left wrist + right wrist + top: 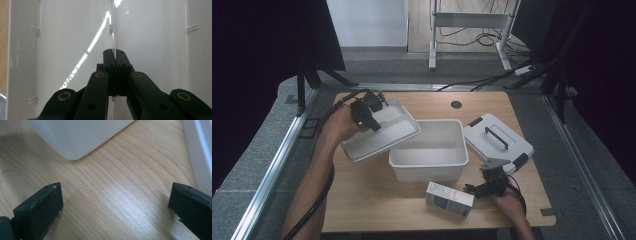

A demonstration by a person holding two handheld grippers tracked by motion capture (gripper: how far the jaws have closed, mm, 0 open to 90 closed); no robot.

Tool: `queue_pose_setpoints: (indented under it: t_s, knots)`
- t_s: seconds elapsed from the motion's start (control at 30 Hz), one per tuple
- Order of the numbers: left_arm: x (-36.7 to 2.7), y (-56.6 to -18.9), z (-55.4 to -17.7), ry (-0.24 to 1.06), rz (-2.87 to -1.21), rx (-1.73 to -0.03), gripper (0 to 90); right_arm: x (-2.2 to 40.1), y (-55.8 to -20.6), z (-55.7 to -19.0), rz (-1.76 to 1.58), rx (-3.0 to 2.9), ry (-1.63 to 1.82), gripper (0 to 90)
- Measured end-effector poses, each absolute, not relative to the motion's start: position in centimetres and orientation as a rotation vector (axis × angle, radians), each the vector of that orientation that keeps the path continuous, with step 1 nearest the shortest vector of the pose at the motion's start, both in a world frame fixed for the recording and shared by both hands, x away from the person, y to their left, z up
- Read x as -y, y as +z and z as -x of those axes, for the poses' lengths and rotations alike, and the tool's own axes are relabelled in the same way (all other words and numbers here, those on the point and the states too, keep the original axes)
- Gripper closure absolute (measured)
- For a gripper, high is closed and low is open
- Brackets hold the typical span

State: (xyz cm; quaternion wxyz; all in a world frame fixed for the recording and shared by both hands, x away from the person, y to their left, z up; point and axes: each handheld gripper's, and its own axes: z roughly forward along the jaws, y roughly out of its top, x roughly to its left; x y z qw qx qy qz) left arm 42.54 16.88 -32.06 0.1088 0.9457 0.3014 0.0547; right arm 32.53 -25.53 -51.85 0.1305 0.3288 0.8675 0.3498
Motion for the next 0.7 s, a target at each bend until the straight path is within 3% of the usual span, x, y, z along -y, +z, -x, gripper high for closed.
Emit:
queue_pose_setpoints:
  t_s: [0.7]
  knots:
    - [-25.3,-33.2,-40.6,0.154,-2.676,-1.093,89.9,25.5,-51.8,-32.5,-0.956,-2.519,1.015,0.0]
